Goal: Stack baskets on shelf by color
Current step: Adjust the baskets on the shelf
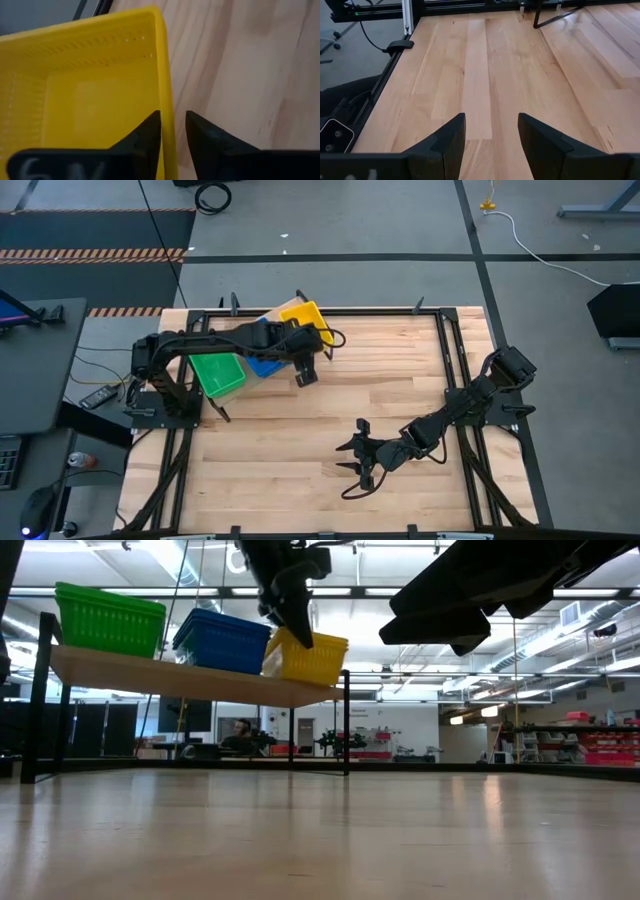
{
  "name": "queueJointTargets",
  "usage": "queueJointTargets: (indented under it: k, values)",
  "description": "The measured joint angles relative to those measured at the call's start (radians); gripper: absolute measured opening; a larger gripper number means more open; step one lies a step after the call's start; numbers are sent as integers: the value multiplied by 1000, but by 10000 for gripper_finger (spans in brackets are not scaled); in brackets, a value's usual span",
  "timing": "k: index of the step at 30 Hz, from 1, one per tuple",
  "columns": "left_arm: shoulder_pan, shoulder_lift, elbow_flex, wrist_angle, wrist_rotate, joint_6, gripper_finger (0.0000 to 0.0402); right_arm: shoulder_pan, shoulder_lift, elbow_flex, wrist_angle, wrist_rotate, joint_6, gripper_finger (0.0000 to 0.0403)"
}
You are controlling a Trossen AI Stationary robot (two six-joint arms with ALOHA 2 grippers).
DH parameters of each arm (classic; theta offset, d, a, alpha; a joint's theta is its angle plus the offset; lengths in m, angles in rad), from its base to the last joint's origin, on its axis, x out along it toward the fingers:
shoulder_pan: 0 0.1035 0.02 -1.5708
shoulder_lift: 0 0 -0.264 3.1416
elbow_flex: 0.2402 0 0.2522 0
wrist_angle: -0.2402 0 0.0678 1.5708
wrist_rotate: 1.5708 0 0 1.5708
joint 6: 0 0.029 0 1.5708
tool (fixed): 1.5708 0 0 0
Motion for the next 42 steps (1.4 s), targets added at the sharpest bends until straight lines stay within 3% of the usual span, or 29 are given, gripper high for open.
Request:
queueJointTargets:
  k: [20,42]
  values:
    - [30,0,0,43,-45,-88,37,0,0,0,-11,0,0,187]
    - [53,0,0,38,-62,-131,46,0,0,0,-15,0,3,187]
